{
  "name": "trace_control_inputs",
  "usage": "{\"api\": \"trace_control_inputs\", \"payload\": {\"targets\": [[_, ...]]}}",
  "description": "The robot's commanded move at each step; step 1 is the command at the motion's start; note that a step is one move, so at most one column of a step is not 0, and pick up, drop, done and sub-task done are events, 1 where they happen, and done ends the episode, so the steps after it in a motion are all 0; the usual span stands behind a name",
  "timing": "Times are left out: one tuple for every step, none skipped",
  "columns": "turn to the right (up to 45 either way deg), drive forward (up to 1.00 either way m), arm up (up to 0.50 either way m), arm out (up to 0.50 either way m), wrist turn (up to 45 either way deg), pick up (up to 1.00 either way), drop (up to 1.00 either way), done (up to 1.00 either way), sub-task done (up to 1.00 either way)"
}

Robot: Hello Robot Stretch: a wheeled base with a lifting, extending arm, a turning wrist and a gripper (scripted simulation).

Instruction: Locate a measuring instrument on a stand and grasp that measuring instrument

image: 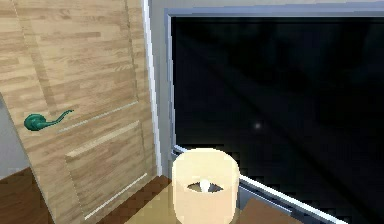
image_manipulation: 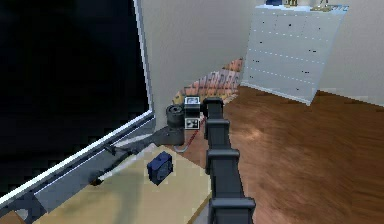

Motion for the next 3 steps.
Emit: {"api": "trace_control_inputs", "payload": {"targets": [[0.0,0.00,0.00,0.00,45.0,0.00,0.00,0.00,0.00],[0.0,0.00,0.00,0.00,9.0,0.00,0.00,0.00,0.00],[0.0,0.00,-0.30,0.00,0.0,0.00,0.00,0.00,0.00]]}}
